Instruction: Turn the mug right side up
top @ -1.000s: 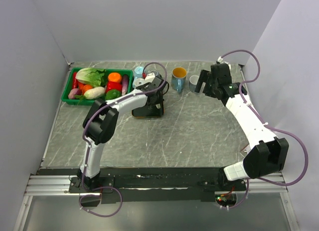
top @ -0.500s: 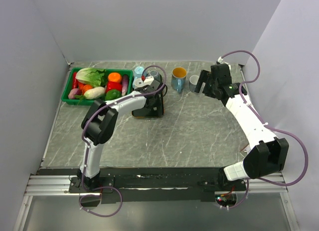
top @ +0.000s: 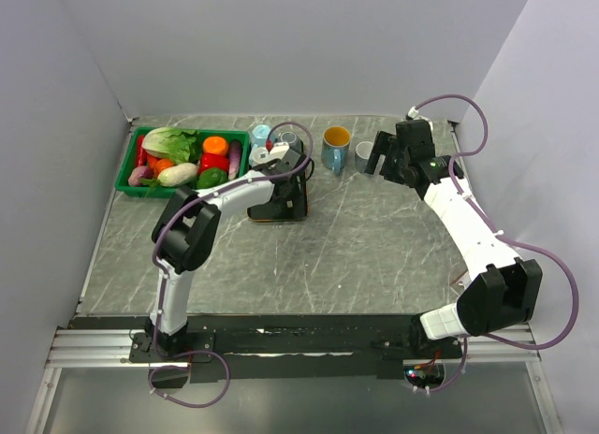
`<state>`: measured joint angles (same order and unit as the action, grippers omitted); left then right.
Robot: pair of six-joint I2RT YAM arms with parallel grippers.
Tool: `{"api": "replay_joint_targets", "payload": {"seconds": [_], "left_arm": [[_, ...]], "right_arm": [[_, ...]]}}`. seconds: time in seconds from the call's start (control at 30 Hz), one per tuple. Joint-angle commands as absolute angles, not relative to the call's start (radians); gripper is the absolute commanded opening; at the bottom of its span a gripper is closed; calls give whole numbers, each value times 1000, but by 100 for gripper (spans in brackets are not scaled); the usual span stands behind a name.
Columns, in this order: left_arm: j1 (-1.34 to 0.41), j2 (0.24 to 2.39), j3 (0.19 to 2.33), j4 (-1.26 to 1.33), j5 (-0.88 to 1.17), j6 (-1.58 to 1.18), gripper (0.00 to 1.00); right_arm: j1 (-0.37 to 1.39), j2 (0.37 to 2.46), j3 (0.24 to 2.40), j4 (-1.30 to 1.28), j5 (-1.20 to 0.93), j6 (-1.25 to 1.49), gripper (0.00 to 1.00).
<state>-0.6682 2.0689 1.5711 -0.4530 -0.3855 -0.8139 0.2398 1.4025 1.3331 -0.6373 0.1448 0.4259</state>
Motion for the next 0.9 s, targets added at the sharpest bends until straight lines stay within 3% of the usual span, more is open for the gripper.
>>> {"api": "replay_joint_targets", "payload": {"seconds": [0.0, 0.1, 0.33, 0.67, 0.87], "left_arm": [[-661, 2008, 1615, -463, -426, -804, 15], [-661, 2006, 1621, -468, -426, -801, 1], [-664, 1944, 1606, -474, -410, -782, 1], [-664, 1625, 1422, -361, -119, -788, 1], [-661, 1416, 1322, -126, 26, -801, 1]], "right_arm": [[248, 1381, 1328, -611, 149, 431, 96], [247, 1382, 1331, -611, 147, 428, 96], [247, 1370, 1338, -608, 75, 422, 98], [247, 1241, 1145, -310, -457, 541, 100], [247, 1218, 1068, -80, -715, 695, 93]]}}
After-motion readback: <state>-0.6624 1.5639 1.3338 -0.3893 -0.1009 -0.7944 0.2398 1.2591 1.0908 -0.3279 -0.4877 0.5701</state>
